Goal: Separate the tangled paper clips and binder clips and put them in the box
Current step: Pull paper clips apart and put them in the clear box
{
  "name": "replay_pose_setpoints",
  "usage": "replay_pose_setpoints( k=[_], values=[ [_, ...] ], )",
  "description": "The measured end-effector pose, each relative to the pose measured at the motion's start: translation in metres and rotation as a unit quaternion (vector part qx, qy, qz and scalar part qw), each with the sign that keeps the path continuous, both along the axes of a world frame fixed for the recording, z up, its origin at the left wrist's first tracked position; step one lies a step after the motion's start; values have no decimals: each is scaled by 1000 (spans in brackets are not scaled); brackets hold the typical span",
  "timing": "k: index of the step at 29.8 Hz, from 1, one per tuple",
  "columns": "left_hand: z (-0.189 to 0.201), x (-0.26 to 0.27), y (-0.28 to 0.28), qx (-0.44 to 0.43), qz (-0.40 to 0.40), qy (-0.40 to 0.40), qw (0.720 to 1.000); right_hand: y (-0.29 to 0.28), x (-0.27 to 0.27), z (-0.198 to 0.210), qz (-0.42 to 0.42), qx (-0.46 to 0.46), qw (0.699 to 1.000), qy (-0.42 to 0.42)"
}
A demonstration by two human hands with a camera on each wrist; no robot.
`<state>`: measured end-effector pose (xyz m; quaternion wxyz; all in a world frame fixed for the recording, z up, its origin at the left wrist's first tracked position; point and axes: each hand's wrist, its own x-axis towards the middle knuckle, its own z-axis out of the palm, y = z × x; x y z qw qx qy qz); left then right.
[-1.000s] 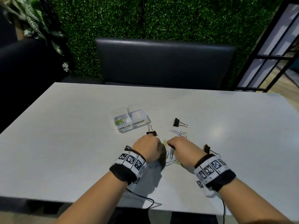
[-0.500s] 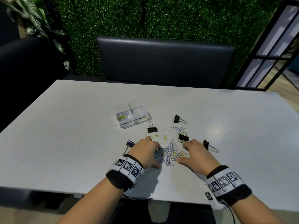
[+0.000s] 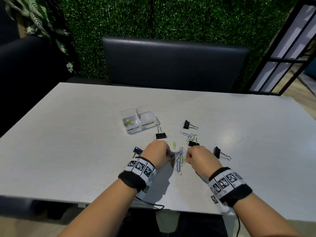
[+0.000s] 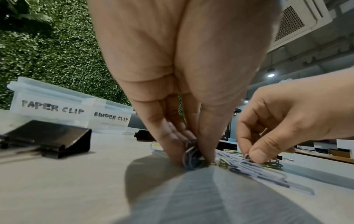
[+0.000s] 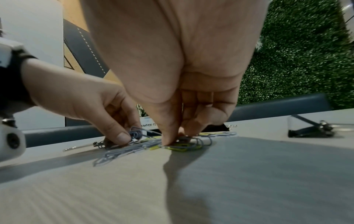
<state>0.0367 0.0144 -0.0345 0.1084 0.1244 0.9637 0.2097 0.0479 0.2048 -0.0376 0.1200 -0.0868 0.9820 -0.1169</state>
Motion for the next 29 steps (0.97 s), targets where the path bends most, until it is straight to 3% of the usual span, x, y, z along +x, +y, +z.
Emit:
replay_pose_setpoints(
  k=[3, 7, 11, 15, 18, 21, 25, 29],
  values=[
    [0, -1, -3, 23, 12, -1, 1000, 3, 2, 4, 3, 0, 1000, 1],
    [5, -2, -7, 75, 39, -6, 996, 9, -3, 12, -68, -112, 991, -25],
    [20, -7, -23, 156, 78, -6, 985, -2, -18, 28, -118, -245, 962, -18],
    [48, -30, -64, 260, 166, 8, 951, -42, -48, 47, -141, -366, 920, -22],
    [60, -61, -99, 245, 247, 66, 935, -82, -80, 58, -126, -399, 908, -11],
    [56, -89, -119, 197, 301, 69, 930, -121, -110, 60, -133, -420, 897, -30],
    [41, -109, -127, 144, 313, 40, 938, -156, -135, 56, -138, -400, 905, -50],
    [35, -111, -131, 144, 316, 55, 936, -174, -143, 51, -132, -410, 900, -72]
  ],
)
